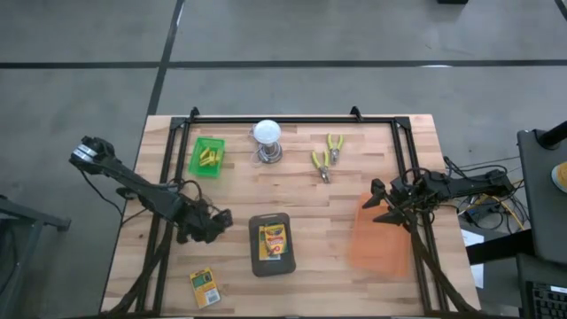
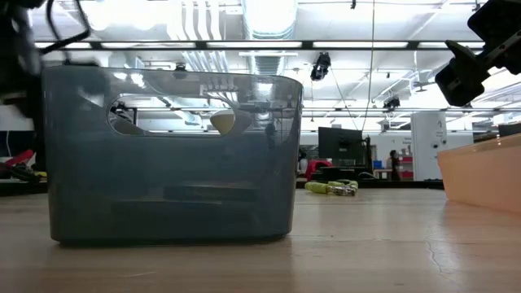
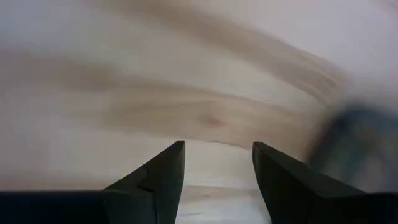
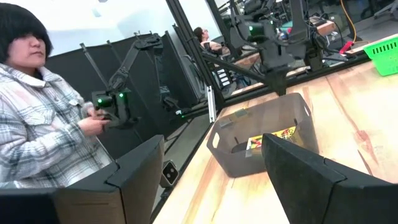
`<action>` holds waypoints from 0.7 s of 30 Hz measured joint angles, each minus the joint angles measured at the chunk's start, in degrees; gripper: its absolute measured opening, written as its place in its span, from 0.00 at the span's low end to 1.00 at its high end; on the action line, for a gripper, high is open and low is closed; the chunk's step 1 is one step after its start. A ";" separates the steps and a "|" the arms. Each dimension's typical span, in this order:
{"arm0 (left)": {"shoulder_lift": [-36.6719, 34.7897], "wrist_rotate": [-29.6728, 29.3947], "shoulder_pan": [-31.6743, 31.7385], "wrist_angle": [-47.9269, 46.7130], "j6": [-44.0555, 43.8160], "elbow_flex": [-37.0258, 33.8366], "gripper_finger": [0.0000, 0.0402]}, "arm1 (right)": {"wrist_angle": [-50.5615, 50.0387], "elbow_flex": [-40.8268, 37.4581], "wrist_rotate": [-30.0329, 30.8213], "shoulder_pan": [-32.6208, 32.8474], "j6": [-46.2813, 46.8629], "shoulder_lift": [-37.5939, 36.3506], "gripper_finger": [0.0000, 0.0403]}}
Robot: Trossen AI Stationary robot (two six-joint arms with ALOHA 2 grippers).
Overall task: Pick & Place School Supplies
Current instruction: Put the yellow crayon box into the black bin
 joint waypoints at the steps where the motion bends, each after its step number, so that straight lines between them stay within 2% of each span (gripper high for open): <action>1: -0.39 -1.06 0.25 0.51 6.11 0.38 0.48 | 0.00 0.00 0.01 0.00 0.00 0.00 0.66; 3: -0.62 2.00 0.38 0.67 9.55 1.89 0.48 | 0.00 0.00 0.00 0.01 0.00 -0.05 0.65; 6: -0.44 8.10 -0.11 -5.34 5.77 4.20 0.48 | 0.01 0.00 0.00 -0.01 0.00 -0.07 0.65; 10: 0.59 8.74 -0.11 -11.75 0.17 8.43 0.48 | 0.02 0.00 0.01 -0.01 0.00 -0.08 0.65; 15: 1.37 1.81 -0.16 -12.56 -14.92 11.65 0.48 | -0.02 0.00 0.00 0.00 0.00 -0.04 0.66; 18: 1.48 -3.99 -0.13 -12.68 -16.86 11.26 0.48 | -0.02 0.00 0.01 -0.01 0.00 -0.04 0.66; 21: 2.44 -12.22 -0.11 -12.34 -15.77 10.33 0.48 | -0.04 0.00 0.01 0.01 0.00 -0.04 0.66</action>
